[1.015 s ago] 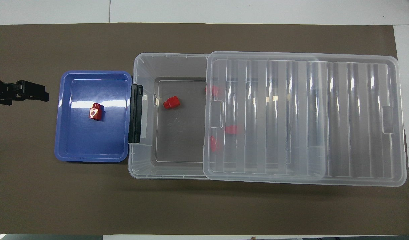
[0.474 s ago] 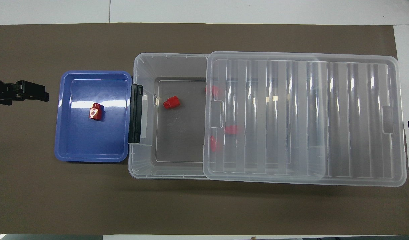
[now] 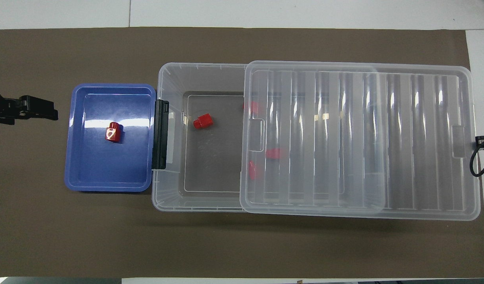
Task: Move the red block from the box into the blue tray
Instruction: 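Push the clear lid with the right gripper back over the box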
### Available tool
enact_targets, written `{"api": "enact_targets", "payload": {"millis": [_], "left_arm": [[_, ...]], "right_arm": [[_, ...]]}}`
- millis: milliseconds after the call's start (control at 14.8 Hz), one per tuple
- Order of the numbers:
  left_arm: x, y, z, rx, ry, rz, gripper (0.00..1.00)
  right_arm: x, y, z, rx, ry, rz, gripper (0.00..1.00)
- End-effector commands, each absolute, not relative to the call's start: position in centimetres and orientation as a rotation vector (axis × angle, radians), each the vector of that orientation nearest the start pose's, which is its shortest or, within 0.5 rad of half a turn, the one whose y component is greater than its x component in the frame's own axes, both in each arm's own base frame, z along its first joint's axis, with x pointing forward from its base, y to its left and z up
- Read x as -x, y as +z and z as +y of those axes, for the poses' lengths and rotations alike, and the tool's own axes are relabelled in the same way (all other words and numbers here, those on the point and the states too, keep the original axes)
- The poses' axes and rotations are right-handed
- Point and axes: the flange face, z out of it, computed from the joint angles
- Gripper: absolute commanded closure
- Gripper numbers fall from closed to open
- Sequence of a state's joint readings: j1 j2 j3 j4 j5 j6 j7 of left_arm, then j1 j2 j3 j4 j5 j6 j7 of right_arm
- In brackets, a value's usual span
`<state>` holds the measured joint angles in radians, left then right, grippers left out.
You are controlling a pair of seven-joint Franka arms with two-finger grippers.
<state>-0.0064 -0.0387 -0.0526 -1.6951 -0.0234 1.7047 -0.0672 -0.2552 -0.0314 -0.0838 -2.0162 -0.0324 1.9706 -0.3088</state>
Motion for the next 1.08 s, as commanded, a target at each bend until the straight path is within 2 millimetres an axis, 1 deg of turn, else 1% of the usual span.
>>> {"api": "enact_targets", "payload": {"millis": [0, 203, 271, 406, 676, 744, 879, 1015], "left_arm": [[-54.6, 60.2, -3.1, 3.16, -0.083, -0.006, 0.0], [-54.5, 60.1, -3.1, 3.159, -0.081, 0.011, 0.0], [-54.5, 60.1, -3.1, 3.159, -0.079, 0.011, 0.0], [-54.4, 60.0, -3.1, 3.158, -0.076, 0.016, 0.0], [-54.4, 60.0, -3.1, 3.157, -0.074, 0.016, 0.0], [-54.5, 59.9, -2.6, 3.157, -0.072, 0.002, 0.0], [-54.4, 59.9, -2.4, 3.157, -0.064, -0.006, 0.0], [-54.3, 60.0, -2.4, 3.157, -0.062, -0.008, 0.0]], "right_arm": [[-51.3, 46.3, -16.7, 3.157, 0.028, 0.051, 1.0], [-51.8, 46.1, -14.6, 3.154, 0.033, 0.072, 1.0], [-52.1, 46.2, -13.7, 3.154, 0.03, 0.067, 1.0], [-52.1, 45.9, -12.6, 3.151, 0.038, 0.08, 1.0], [-52.0, 45.4, -11.0, 3.109, 0.042, 0.086, 1.0], [-51.9, 45.2, -10.8, 3.108, 0.047, 0.103, 1.0], [-51.7, 44.8, -9.9, 3.105, 0.059, 0.102, 1.0], [-51.6, 44.7, -9.6, 3.105, 0.064, 0.113, 1.0]]}}
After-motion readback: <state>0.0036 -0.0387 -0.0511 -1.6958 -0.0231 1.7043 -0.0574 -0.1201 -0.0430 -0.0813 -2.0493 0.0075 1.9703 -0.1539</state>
